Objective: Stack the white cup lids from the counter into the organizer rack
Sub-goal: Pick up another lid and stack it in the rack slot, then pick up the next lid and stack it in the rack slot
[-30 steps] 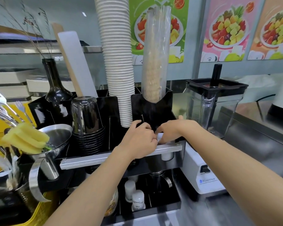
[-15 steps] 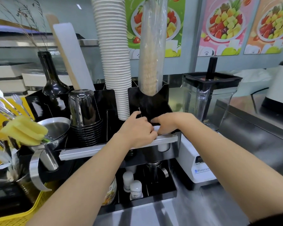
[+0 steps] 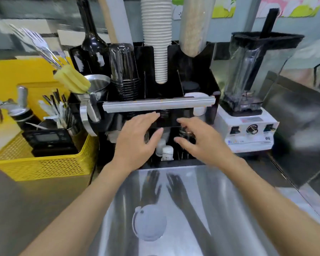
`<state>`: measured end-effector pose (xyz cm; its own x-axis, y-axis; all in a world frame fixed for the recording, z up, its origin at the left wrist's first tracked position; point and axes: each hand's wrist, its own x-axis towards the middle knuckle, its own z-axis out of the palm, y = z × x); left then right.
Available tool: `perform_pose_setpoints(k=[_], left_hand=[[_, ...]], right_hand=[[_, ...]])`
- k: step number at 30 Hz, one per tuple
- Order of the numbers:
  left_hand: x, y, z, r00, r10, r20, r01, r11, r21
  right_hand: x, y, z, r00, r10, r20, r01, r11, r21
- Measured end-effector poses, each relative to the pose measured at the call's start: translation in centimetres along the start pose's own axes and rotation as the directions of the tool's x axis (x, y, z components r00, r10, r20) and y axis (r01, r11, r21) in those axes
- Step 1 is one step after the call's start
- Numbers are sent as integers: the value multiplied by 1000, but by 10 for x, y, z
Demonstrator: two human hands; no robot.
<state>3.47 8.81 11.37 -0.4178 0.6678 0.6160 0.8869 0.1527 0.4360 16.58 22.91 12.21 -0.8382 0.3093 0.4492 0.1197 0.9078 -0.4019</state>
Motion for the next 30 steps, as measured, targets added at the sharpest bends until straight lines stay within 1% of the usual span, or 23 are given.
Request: perform_pose_setpoints(k=[3, 6, 9, 11, 15, 19, 21, 22, 24, 27, 30], left_hand=[[-57, -20, 13, 987, -116, 108, 117, 993, 0], [-114, -35, 27, 934, -254, 250, 259, 966, 15], [-163, -43, 39, 863, -372, 341, 372, 926, 69], [-186, -45, 44, 824, -411, 389, 411, 907, 88], [-209, -46, 46, 783, -429, 450, 445, 892, 76], [-217, -44, 50, 760, -449, 470, 484, 873, 51], [-217, -43, 50, 754, -464, 466, 510, 860, 31], [-215, -42, 49, 760, -460, 459, 513, 859, 13], [-205, -39, 45, 798, -426, 425, 487, 872, -40], [-171, -34, 35, 872, -340, 353, 405, 905, -129], [-120, -22, 21, 921, -269, 281, 328, 926, -188]], right_hand=[[-37, -4, 54, 970, 36, 242, -40, 999, 12], [-76, -15, 100, 890, 112, 442, -110, 994, -30], [-107, -29, 129, 799, 149, 582, -130, 989, -74], [-119, -35, 141, 765, 156, 624, -133, 988, -84], [-127, -39, 149, 778, 146, 611, -128, 989, -74], [-127, -39, 152, 792, 148, 592, -140, 988, -60], [-128, -38, 152, 801, 138, 583, -159, 987, -15], [-127, -37, 151, 806, 136, 576, -177, 984, 15], [-119, -34, 143, 827, 127, 548, -199, 977, 75], [-89, -29, 114, 883, 78, 463, -141, 985, 102], [-50, -26, 70, 928, 39, 370, -85, 990, 109]])
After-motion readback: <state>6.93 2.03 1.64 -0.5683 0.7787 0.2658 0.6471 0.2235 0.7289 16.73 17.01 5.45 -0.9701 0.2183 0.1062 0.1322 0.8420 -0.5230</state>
